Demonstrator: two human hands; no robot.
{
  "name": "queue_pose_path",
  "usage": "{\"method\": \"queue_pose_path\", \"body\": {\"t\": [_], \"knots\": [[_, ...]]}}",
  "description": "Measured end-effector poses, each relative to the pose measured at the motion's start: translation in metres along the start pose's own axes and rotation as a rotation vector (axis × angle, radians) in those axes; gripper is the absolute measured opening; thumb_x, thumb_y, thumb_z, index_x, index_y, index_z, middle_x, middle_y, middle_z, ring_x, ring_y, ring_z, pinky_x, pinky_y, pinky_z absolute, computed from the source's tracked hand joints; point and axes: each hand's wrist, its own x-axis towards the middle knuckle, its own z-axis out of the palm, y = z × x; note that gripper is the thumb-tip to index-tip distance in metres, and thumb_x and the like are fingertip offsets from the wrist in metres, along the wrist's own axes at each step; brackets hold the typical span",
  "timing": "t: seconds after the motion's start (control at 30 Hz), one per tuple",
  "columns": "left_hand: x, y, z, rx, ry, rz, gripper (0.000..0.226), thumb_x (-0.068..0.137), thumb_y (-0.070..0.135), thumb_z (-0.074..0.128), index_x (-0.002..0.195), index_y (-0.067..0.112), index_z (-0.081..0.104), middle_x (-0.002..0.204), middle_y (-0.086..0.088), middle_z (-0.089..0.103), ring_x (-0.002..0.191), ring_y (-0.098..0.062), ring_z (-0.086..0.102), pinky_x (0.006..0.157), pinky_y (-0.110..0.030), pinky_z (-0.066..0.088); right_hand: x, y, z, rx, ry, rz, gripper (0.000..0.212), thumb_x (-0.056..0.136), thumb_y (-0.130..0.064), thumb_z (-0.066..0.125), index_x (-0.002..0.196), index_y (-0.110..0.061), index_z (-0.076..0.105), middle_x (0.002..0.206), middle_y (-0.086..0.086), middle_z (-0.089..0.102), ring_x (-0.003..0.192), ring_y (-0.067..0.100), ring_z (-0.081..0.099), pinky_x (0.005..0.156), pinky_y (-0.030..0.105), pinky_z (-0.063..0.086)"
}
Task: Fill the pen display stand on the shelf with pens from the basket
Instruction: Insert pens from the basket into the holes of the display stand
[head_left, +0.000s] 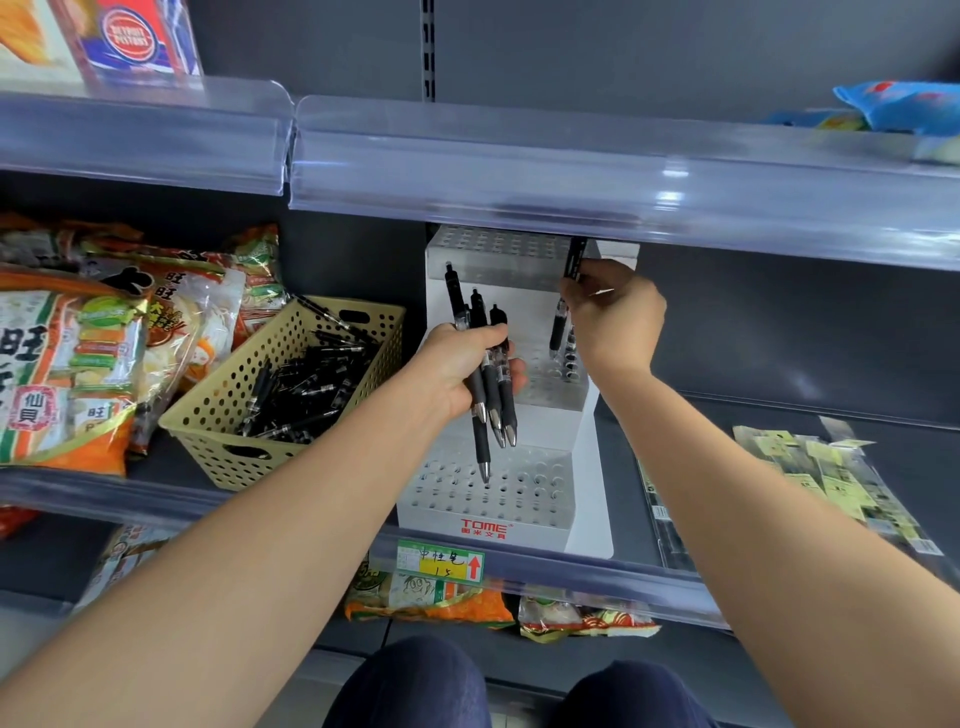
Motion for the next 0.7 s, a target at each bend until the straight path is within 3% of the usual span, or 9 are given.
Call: {"method": "queue_pose_path", "body": {"t": [0.1,0.37,0.53,0.7], "knots": [[-0.001,0.001,-0.001,-0.008,0.001,-0.008,0.011,0.094,0.007,0.058,0.097,-0.003,0.055,0.075,-0.013,0.056,0.043,-0.018,0.058,0.045,-0.029,0.055,-0.002,0.002,0.002,-0.055,0.012,-0.015,0.019,0.085,-0.023,0.067,0.102,-0.017,0.074,0.090,0.003,0.072,0.082,0.021,0.065,0.077,0.026,0.051],[-0.001,0.003,-0.002,-0.004,-0.013,-0.012,0.012,0.094,0.007,0.058,0.085,-0.001,0.056,0.072,-0.012,0.057,0.042,-0.017,0.059,0.046,-0.029,0.055,-0.003,-0.002,0.001,-0.008,0.099,-0.050,0.016,0.085,-0.021,0.067,0.099,-0.017,0.073,0.088,0.004,0.070,0.076,0.020,0.063,0.073,0.024,0.047],[-0.001,0.001,-0.003,-0.003,-0.015,-0.011,0.011,0.094,0.006,0.058,0.086,-0.001,0.056,0.073,-0.011,0.057,0.044,-0.018,0.058,0.049,-0.030,0.056,-0.004,0.006,0.007,-0.190,0.061,-0.082,0.011,0.085,-0.022,0.064,0.086,-0.016,0.073,0.085,0.006,0.069,0.073,0.024,0.059,0.060,0.023,0.032],[-0.002,0.001,-0.004,0.020,-0.006,-0.010,0.011,0.093,0.007,0.059,0.086,-0.001,0.056,0.072,-0.011,0.058,0.044,-0.017,0.059,0.047,-0.030,0.057,-0.010,0.008,0.007,-0.323,0.019,-0.074,0.016,0.087,-0.025,0.060,0.095,-0.021,0.073,0.093,0.001,0.068,0.077,0.023,0.058,0.063,0.024,0.035]]}}
